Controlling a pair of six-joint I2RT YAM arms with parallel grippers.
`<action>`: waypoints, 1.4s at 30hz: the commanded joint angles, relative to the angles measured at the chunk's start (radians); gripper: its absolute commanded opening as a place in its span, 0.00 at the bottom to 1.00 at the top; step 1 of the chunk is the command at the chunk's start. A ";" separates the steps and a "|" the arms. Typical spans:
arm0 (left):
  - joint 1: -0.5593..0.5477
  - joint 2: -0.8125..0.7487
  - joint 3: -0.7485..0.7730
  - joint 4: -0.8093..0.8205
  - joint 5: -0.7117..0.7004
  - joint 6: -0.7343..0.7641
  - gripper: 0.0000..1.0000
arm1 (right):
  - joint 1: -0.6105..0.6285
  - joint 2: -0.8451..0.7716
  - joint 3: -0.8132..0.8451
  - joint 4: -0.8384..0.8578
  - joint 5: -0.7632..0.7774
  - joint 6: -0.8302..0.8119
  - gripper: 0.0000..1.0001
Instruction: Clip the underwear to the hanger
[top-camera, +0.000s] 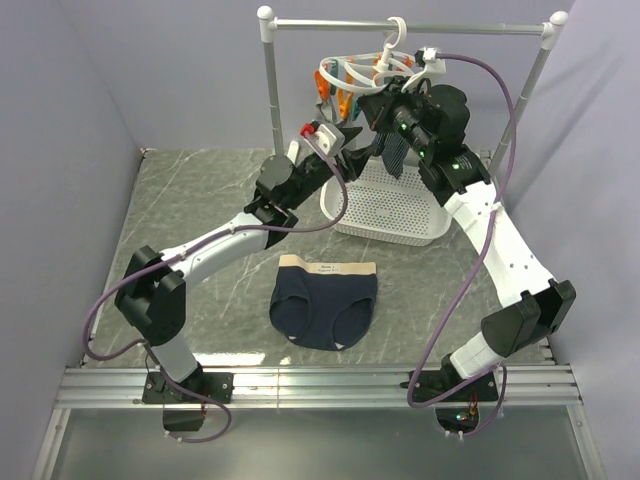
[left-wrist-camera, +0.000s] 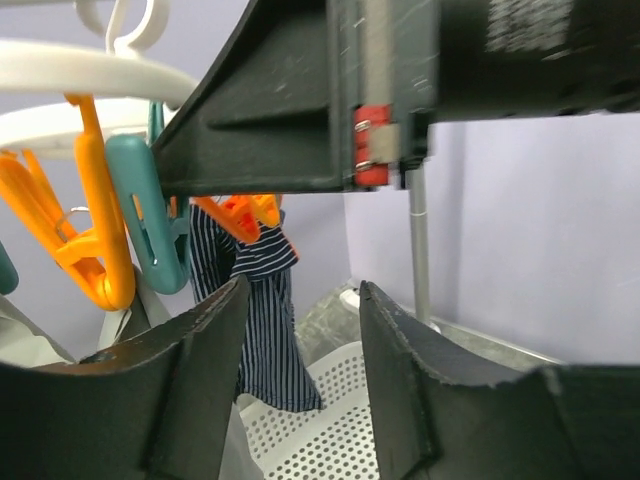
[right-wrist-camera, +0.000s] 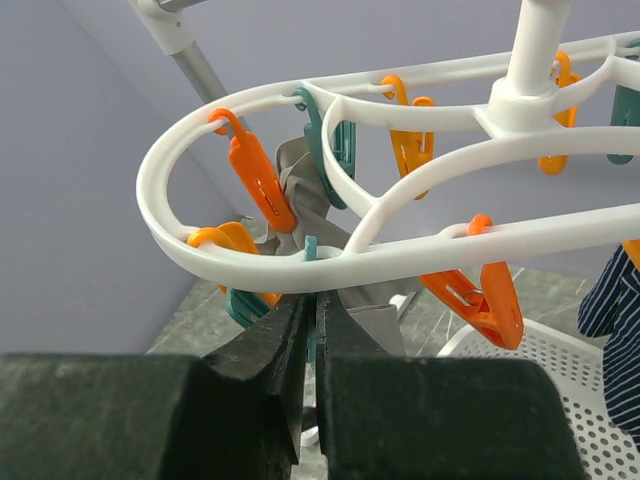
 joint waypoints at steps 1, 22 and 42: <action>0.009 0.024 0.077 0.017 -0.038 -0.014 0.53 | -0.003 -0.048 0.019 0.003 -0.020 0.019 0.00; 0.099 0.101 0.168 0.014 0.019 -0.089 0.51 | -0.020 -0.059 0.001 0.019 -0.050 0.007 0.00; 0.086 0.101 0.190 0.029 0.065 -0.076 0.08 | -0.057 -0.099 -0.047 0.040 -0.183 0.017 0.29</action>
